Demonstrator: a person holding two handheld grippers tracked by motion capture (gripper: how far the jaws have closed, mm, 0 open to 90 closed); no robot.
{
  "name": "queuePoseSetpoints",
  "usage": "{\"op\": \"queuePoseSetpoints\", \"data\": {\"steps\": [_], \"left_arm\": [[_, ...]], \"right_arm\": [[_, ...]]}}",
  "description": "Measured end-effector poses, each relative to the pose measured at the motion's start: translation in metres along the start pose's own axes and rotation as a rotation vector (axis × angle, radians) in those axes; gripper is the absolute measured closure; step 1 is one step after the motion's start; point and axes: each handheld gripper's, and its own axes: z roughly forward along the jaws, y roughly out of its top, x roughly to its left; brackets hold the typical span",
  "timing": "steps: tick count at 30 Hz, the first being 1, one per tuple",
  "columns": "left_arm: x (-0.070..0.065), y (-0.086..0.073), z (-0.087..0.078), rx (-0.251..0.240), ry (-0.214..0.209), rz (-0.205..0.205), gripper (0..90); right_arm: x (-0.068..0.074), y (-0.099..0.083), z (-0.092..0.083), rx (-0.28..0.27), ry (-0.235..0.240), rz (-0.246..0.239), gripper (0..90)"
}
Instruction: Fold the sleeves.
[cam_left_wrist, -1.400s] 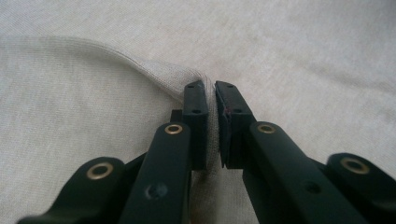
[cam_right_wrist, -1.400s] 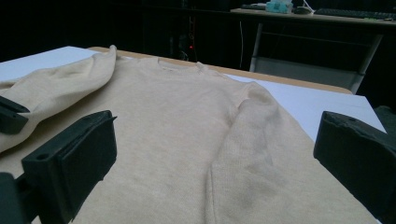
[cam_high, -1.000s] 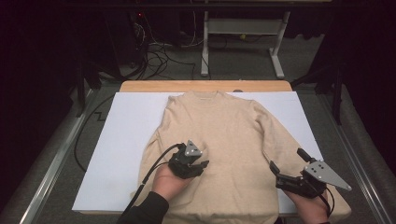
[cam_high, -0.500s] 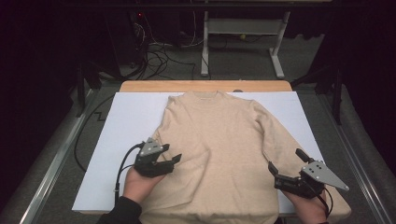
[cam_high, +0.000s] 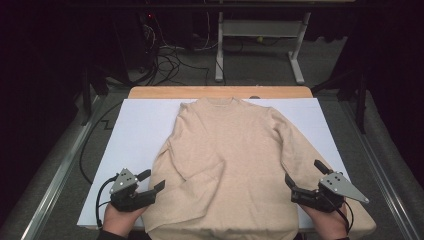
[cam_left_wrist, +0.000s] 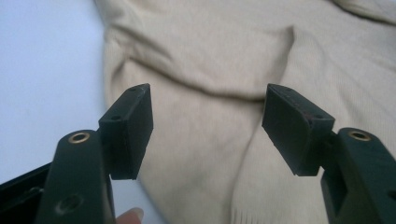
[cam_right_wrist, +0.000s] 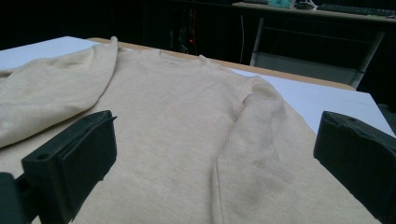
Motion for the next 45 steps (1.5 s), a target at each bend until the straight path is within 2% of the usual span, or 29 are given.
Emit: {"op": "queuePoseSetpoints", "data": {"steps": [5, 10, 12, 13, 15, 17, 19, 20, 21, 22, 27, 31, 34, 40, 45], "left_arm": [[-0.007, -0.014, -0.003, 0.057, -0.006, 0.007, 34.7], [-0.008, -0.023, -0.005, 0.069, -0.046, -0.030, 43.9], [-0.009, -0.025, -0.005, 0.087, -0.048, -0.015, 44.9], [-0.010, -0.026, -0.005, 0.090, -0.052, -0.015, 50.6], [-0.011, -0.026, -0.005, 0.115, -0.045, -0.025, 50.9], [-0.012, -0.027, -0.004, 0.126, -0.051, -0.006, 55.5], [-0.012, -0.028, -0.003, 0.142, -0.055, 0.002, 55.7], [-0.012, -0.028, -0.002, 0.151, -0.063, 0.004, 60.1], [-0.012, -0.028, 0.000, 0.162, -0.068, 0.006, 60.5], [-0.013, -0.029, 0.001, 0.160, -0.070, 0.010, 60.6], [-0.016, -0.028, 0.001, 0.168, -0.081, 0.038, 73.3], [-0.015, -0.026, 0.000, 0.165, -0.087, 0.039, 83.3], [-0.016, -0.022, -0.002, 0.149, -0.092, 0.049, 84.4], [-0.022, -0.014, -0.007, 0.084, -0.126, 0.052, 84.6], [-0.030, -0.008, -0.005, 0.072, -0.143, 0.068, 84.6]], "right_arm": [[0.000, 0.000, 0.000, -0.001, 0.001, 0.002, 0.1], [0.000, 0.000, -0.002, -0.004, 0.001, 0.002, 0.1], [0.001, 0.001, -0.003, -0.009, 0.000, -0.001, 0.1], [0.001, 0.002, -0.004, -0.015, 0.000, 0.000, 0.1], [0.000, 0.002, -0.004, -0.016, 0.000, 0.001, 0.1], [-0.001, 0.002, -0.004, -0.015, 0.000, 0.006, 0.1], [-0.001, 0.001, -0.003, -0.012, 0.001, 0.008, 0.1], [-0.001, 0.001, -0.003, -0.012, 0.000, 0.008, 0.1], [-0.001, 0.001, -0.003, -0.012, 0.001, 0.006, 0.1], [0.000, 0.001, -0.003, -0.012, 0.000, 0.006, 0.1], [-0.001, 0.001, -0.003, -0.009, -0.001, 0.002, 0.1], [0.000, 0.002, -0.004, -0.013, -0.003, 0.001, 0.1], [0.000, 0.002, -0.004, -0.012, -0.004, -0.001, 0.1], [-0.001, 0.002, -0.003, -0.012, -0.007, 0.003, 0.1], [0.000, 0.001, -0.003, -0.010, -0.007, 0.001, 0.1]]}}
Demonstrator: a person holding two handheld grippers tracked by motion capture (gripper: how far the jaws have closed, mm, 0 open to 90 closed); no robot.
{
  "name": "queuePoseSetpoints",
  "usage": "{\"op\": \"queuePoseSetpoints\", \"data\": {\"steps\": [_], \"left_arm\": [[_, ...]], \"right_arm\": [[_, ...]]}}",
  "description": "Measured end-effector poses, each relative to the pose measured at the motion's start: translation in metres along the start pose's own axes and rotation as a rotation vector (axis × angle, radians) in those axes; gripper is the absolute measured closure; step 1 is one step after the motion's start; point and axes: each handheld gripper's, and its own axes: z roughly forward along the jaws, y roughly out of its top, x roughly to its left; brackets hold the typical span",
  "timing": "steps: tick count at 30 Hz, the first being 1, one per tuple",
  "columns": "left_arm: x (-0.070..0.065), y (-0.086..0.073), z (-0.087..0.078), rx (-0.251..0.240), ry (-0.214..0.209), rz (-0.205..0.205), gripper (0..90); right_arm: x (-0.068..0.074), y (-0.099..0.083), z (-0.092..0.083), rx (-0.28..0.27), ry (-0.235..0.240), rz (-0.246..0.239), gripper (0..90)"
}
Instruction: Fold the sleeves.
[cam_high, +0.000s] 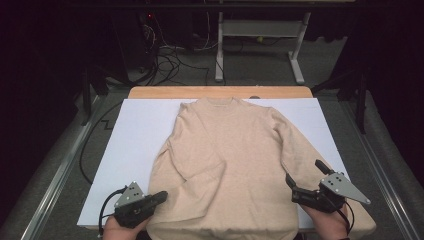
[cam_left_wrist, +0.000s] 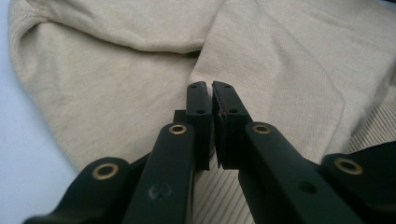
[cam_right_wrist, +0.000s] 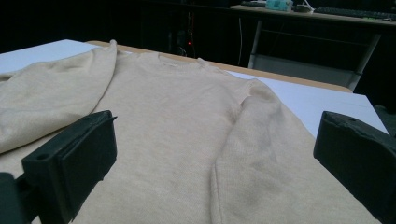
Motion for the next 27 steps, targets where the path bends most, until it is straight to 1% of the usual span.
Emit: {"op": "queuePoseSetpoints", "data": {"steps": [1, 6, 11, 17, 27], "left_arm": [[-0.001, 0.001, 0.001, -0.004, -0.009, -0.002, 84.6], [-0.010, 0.011, 0.009, -0.008, -0.032, 0.026, 84.6], [-0.023, 0.021, 0.021, -0.005, -0.065, 0.063, 84.6], [-0.033, 0.031, 0.030, -0.018, -0.106, 0.079, 84.6], [-0.048, 0.044, 0.046, -0.019, -0.155, 0.117, 84.6]], "right_arm": [[0.000, 0.000, 0.000, -0.002, 0.001, 0.001, 0.1], [0.000, 0.000, 0.000, 0.000, 0.000, 0.003, 0.1], [0.000, 0.000, 0.001, -0.001, 0.000, 0.003, 0.1], [0.000, 0.000, 0.000, -0.002, 0.001, 0.003, 0.1], [0.000, 0.000, 0.000, -0.001, 0.000, 0.003, 0.1]]}}
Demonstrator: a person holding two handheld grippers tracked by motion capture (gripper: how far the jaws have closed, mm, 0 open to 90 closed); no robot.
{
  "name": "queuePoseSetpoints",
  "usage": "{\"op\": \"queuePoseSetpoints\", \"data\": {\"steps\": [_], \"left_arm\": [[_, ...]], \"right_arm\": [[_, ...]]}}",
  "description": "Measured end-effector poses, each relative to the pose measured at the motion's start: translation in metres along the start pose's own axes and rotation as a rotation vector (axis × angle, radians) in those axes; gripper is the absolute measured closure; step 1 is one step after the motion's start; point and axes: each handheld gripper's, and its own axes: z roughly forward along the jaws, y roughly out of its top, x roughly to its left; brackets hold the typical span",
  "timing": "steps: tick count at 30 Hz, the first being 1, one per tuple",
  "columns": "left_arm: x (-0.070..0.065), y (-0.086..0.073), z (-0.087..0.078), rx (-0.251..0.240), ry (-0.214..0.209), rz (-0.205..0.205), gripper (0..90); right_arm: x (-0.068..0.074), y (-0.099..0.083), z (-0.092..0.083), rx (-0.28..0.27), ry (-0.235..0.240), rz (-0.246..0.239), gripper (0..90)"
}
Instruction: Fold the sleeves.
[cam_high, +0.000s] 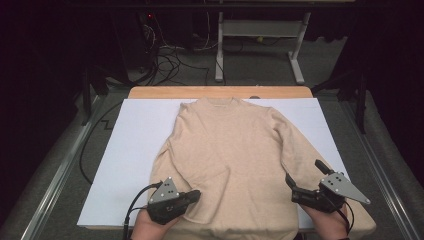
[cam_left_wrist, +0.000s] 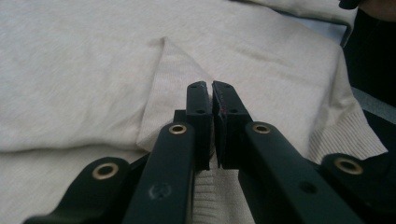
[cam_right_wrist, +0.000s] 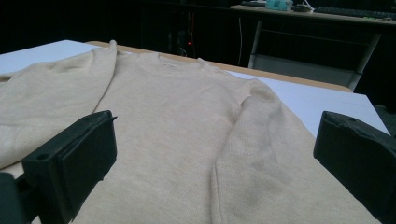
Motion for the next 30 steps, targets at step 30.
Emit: {"op": "queuePoseSetpoints", "data": {"steps": [30], "left_arm": [[-0.038, 0.036, 0.048, -0.018, -0.134, 0.097, 84.6]], "right_arm": [[-0.002, 0.000, -0.001, -0.004, 0.001, 0.004, 0.1]]}}
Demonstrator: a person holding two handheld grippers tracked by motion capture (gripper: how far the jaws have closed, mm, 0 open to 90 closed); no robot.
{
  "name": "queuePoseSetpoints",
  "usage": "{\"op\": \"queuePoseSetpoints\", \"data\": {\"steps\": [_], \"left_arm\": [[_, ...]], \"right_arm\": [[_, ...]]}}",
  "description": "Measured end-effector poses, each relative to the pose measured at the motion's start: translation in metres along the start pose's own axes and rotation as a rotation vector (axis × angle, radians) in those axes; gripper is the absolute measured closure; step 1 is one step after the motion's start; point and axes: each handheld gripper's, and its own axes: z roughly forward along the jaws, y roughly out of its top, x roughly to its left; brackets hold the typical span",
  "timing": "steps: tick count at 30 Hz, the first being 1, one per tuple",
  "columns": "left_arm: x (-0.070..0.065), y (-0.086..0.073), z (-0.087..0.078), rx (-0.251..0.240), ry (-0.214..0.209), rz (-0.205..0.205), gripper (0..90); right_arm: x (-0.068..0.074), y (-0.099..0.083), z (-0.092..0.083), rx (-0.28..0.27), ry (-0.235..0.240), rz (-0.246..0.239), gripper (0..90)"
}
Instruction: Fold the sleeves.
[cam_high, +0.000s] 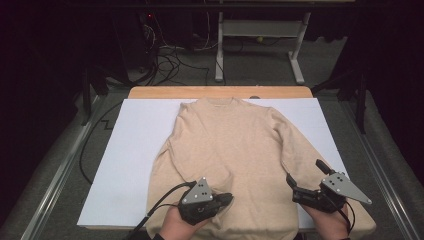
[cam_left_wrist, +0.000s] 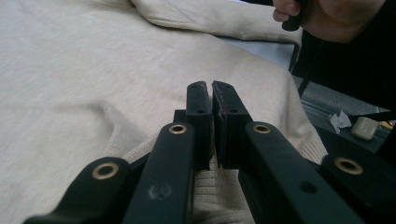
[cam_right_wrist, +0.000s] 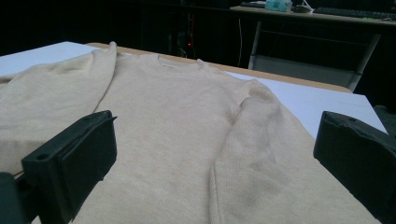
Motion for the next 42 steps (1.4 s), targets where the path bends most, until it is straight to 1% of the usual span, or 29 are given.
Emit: {"op": "queuePoseSetpoints", "data": {"steps": [6, 15, 19, 22, 28, 32, 38, 41, 42], "left_arm": [[-0.005, 0.003, 0.008, -0.001, -0.024, 0.013, 84.5], [-0.014, 0.004, 0.019, 0.014, -0.064, 0.031, 84.3], [-0.016, 0.005, 0.022, 0.016, -0.077, 0.030, 84.1], [-0.016, 0.005, 0.026, 0.025, -0.079, 0.019, 83.9], [-0.023, 0.005, 0.036, 0.048, -0.106, 0.032, 83.7], [-0.025, 0.005, 0.041, 0.056, -0.114, 0.042, 83.4], [-0.032, 0.004, 0.048, 0.065, -0.136, 0.052, 80.9], [-0.034, 0.005, 0.050, 0.066, -0.130, 0.057, 79.6], [-0.034, 0.005, 0.050, 0.064, -0.133, 0.051, 76.3]], "right_arm": [[0.000, 0.000, 0.000, 0.001, 0.000, -0.001, 0.1], [0.000, 0.000, 0.000, 0.000, 0.000, -0.002, 0.1], [0.000, 0.000, 0.000, -0.003, -0.001, 0.002, 0.1], [0.000, 0.000, 0.000, 0.000, -0.001, 0.003, 0.1], [-0.002, -0.002, 0.000, 0.000, -0.002, 0.013, 0.1], [-0.003, -0.002, 0.000, 0.001, -0.002, 0.014, 0.1], [-0.004, -0.001, -0.001, -0.002, -0.005, 0.015, 0.1], [-0.004, -0.001, -0.002, -0.003, -0.007, 0.013, 0.1], [-0.004, -0.001, -0.001, -0.003, -0.007, 0.013, 0.1]]}}
